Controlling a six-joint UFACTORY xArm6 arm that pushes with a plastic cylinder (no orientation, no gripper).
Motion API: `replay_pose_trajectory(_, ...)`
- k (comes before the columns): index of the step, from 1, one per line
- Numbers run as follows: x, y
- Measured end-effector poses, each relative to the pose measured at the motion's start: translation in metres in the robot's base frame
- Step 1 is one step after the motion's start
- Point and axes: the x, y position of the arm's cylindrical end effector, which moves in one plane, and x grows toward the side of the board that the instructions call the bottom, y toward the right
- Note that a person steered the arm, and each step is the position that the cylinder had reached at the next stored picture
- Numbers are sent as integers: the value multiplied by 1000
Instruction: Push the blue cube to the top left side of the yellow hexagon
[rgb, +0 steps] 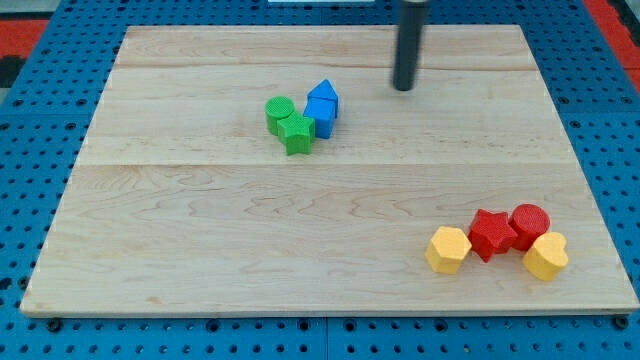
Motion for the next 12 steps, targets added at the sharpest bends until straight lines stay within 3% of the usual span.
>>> replay_pose_trajectory(1,-13,-74)
replay_pose_trajectory(5,-14,-113)
replay_pose_trajectory(7,-18,-199)
replay_pose_trajectory(8,12,-189)
replay_pose_trajectory(11,90,-73)
replay_pose_trajectory(12,124,-67)
